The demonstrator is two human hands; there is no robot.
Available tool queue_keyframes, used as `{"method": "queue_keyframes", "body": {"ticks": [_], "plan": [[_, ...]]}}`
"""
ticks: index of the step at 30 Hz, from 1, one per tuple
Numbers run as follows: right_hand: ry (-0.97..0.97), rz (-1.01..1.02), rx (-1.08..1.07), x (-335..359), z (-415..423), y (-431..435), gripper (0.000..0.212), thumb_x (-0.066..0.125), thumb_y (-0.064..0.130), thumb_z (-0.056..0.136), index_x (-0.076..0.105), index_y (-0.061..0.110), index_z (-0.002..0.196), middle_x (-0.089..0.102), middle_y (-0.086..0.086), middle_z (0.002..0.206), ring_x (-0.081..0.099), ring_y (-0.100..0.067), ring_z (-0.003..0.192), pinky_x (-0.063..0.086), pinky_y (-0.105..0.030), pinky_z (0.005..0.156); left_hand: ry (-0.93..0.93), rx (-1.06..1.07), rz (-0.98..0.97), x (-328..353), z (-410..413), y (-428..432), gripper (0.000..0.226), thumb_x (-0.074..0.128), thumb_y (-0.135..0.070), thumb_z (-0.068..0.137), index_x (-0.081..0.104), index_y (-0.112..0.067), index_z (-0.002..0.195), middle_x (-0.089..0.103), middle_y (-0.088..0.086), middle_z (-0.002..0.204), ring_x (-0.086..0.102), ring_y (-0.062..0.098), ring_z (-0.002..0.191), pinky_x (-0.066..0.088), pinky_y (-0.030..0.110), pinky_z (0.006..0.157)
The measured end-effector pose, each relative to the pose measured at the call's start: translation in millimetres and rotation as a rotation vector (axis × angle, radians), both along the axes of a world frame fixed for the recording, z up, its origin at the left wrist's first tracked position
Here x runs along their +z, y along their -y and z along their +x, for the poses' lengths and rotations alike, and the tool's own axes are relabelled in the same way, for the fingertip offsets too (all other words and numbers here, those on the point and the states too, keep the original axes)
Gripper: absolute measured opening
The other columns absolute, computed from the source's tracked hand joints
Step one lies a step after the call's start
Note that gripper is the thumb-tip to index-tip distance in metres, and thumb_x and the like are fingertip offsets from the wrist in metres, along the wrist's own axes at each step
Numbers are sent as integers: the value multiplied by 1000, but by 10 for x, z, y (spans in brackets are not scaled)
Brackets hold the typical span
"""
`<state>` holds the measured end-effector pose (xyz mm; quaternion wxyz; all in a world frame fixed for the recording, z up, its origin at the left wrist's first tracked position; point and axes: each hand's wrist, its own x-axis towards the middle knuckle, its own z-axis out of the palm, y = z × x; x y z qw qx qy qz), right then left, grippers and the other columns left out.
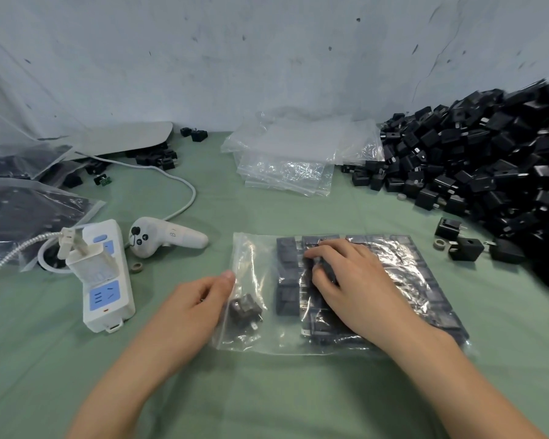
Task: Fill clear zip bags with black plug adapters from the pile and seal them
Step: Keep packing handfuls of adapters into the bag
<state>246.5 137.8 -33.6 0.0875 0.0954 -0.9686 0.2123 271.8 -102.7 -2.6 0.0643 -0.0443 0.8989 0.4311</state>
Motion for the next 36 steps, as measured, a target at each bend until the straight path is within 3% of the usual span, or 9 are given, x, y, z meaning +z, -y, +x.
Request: {"method": "queue_keyframes", "body": {"ticks": [3, 5, 10, 13, 16, 22, 25, 30, 36], "plan": [[-1, -1, -3, 4, 2, 4, 37, 39, 37, 101, 56, 34, 133, 50, 13, 138, 39, -14, 129, 25, -32, 115, -22, -27, 1, -37, 70, -43, 25, 56, -57, 89, 65, -35, 97, 70, -26, 85, 63, -11, 75, 43, 9, 66], [-3, 1, -4, 7, 7, 3, 37, 39, 36, 101, 56, 33, 134, 50, 13, 139, 39, -15, 129, 24, -32, 115, -26, -44, -21, -89, 78, -57, 17, 63, -48, 89, 59, -39, 103, 71, -24, 88, 65, -9, 79, 48, 16, 74], [-4, 4, -3, 14, 13, 7, 38, 38, 37, 101, 55, 34, 134, 49, 13, 139, 38, -13, 130, 23, -30, 115, -36, -34, -46, -123, 52, -51, 12, 62, -38, 93, 54, -34, 100, 68, -26, 84, 60, -2, 67, 42, 21, 62], [-5, 8, -1, 8, 12, 3, 38, 38, 36, 100, 55, 34, 134, 50, 13, 139, 38, -14, 129, 23, -30, 114, -31, -41, -24, -119, 47, -64, 8, 61, -32, 94, 54, -32, 97, 69, -14, 80, 53, 1, 55, 39, 20, 56], [-4, 6, -1, 5, 13, 3, 37, 39, 36, 101, 54, 34, 135, 49, 13, 139, 37, -14, 129, 23, -31, 114, -14, -53, -14, -108, 52, -76, 8, 59, -28, 93, 53, -32, 97, 70, -1, 82, 49, 6, 53, 39, 28, 57], [-1, 6, 1, 23, 22, 8, 37, 39, 35, 101, 55, 34, 134, 49, 13, 139, 38, -14, 129, 23, -31, 115, -41, -20, 55, -108, 61, -124, 12, 62, -28, 93, 57, -34, 102, 71, -15, 99, 65, -4, 83, 50, 24, 78], [-5, 11, -3, 32, 25, 14, 37, 40, 34, 101, 56, 33, 134, 50, 12, 139, 39, -15, 129, 24, -32, 115, -19, -53, 139, -109, 69, -186, 24, 61, -24, 94, 52, -39, 110, 71, -22, 102, 66, -3, 88, 50, 22, 76], [6, 4, -3, 36, 24, 15, 37, 39, 35, 101, 54, 34, 134, 49, 13, 140, 37, -14, 131, 22, -32, 117, 6, -96, 157, -112, 52, -187, 28, 61, -19, 95, 50, -36, 115, 72, -17, 95, 68, 5, 80, 49, 13, 64], [8, 1, 1, 36, 23, 14, 37, 38, 35, 101, 54, 34, 135, 48, 12, 140, 36, -14, 131, 22, -32, 117, 11, -102, 131, -76, 52, -163, 28, 57, -13, 97, 53, -35, 114, 75, -16, 93, 70, 6, 85, 54, 31, 83]]}}
